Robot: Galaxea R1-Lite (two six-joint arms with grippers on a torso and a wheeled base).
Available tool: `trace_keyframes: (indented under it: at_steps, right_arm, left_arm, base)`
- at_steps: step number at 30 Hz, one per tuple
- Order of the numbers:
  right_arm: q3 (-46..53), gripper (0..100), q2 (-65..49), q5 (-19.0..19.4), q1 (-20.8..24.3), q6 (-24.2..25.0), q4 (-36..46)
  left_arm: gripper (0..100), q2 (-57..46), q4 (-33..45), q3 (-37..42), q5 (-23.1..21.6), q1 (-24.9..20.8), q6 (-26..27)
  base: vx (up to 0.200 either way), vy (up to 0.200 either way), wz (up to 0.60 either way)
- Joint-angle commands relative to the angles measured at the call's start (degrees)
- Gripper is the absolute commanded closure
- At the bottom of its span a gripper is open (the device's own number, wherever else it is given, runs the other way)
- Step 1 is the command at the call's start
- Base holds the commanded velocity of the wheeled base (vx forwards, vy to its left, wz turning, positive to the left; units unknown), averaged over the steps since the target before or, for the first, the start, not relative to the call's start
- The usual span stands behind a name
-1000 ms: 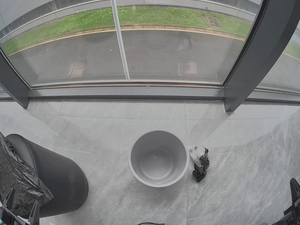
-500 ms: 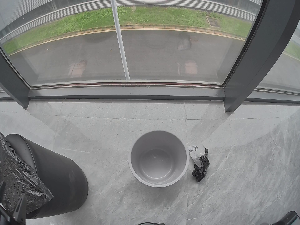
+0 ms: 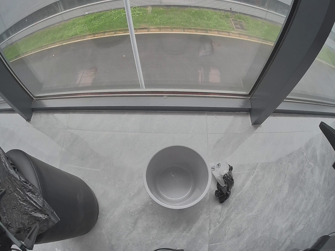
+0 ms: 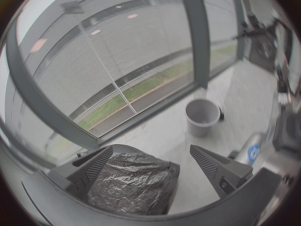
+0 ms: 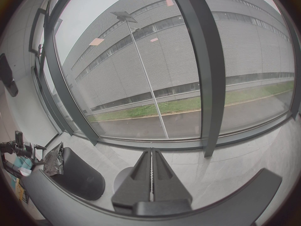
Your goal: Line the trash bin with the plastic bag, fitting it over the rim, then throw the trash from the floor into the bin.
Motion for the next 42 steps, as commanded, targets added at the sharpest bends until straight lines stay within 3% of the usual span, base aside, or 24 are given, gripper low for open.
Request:
trace_keyframes:
  at_steps: [1,8,15,17,35,42]
  right_arm:
    - [0.66,100,13.39,0.78,2.96,3.51,-7.10]
    - [0.93,100,14.44,0.78,2.96,3.60,-7.19]
    - [0.93,100,15.15,0.78,2.96,3.60,-7.19]
    - [1.01,100,15.50,0.78,2.96,3.60,-7.19]
    - [1.10,100,15.85,0.78,2.96,3.68,-7.19]
    - [1.19,100,15.94,0.78,2.96,3.68,-7.19]
  left_arm:
    - [0,12.63,1.53,1.54,2.15,-1.07,14.31]
    - [0,14.92,0.56,4.35,6.20,-0.98,19.41]
    - [0,17.29,-3.22,8.22,6.90,-0.98,19.32]
    - [0,18.78,-7.35,10.94,6.99,-0.98,19.41]
    - [0,25.73,-9.55,11.20,9.54,-0.89,19.32]
    - [0,31.88,-17.46,12.96,9.62,-0.72,19.14]
  base:
    - [0.000,0.000,0.00]
    - [0.000,0.000,0.00]
    - [0.000,0.000,0.00]
    - [0.000,0.000,0.00]
    - [0.000,0.000,0.00]
    - [0.000,0.000,0.00]
